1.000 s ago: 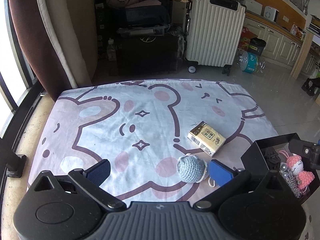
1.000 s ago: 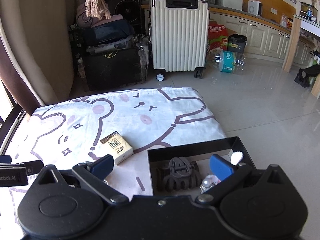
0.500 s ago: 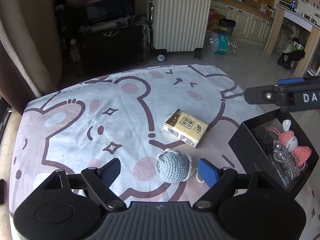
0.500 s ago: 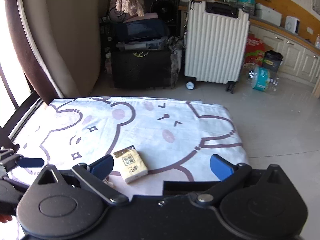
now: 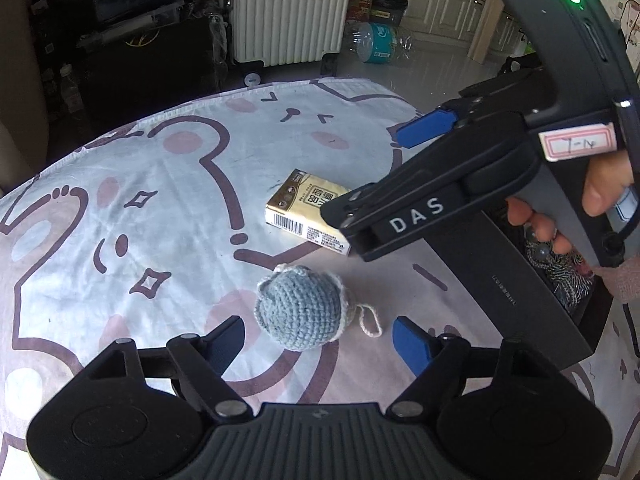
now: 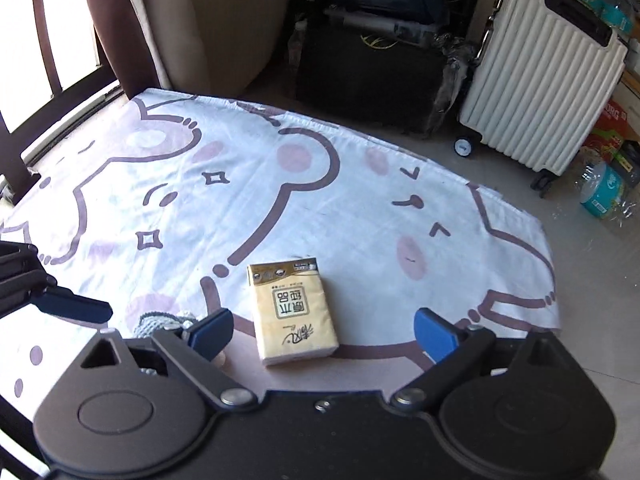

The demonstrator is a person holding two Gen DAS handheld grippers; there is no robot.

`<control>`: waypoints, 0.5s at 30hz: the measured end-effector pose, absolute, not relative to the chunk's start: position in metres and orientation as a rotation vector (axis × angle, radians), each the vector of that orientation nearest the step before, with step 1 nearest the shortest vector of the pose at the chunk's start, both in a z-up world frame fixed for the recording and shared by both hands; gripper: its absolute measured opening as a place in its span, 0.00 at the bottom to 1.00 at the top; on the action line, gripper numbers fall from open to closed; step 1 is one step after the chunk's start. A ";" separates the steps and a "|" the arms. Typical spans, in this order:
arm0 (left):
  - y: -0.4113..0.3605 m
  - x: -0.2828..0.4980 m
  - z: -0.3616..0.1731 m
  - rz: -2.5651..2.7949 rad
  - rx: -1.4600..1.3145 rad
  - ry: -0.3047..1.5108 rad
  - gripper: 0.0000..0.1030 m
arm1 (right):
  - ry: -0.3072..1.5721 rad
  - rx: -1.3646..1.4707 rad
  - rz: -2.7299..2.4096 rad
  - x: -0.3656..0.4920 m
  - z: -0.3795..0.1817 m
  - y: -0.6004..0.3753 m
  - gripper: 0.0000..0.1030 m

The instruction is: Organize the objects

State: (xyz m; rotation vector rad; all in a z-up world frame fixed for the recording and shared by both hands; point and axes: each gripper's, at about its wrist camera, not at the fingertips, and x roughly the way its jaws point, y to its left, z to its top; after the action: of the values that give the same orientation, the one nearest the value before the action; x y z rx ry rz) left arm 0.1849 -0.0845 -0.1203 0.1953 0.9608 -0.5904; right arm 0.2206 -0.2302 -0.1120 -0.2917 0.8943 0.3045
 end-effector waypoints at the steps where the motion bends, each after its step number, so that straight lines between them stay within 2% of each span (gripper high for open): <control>1: -0.085 0.186 -0.123 -0.596 0.194 0.967 0.77 | 0.902 -0.287 0.309 0.224 -0.116 -0.229 0.95; 12: -0.086 0.201 -0.137 -0.588 0.149 1.006 0.70 | 0.981 -0.240 0.282 0.249 -0.152 -0.214 0.87; 15: -0.089 0.204 -0.140 -0.585 0.157 1.015 0.67 | 0.988 -0.242 0.280 0.249 -0.157 -0.212 0.77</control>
State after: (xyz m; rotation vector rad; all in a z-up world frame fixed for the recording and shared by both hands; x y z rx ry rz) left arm 0.2039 -0.0886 -0.1405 0.1575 1.0146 -0.5852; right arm 0.2493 -0.2121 -0.1565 -0.2422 0.9879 0.2801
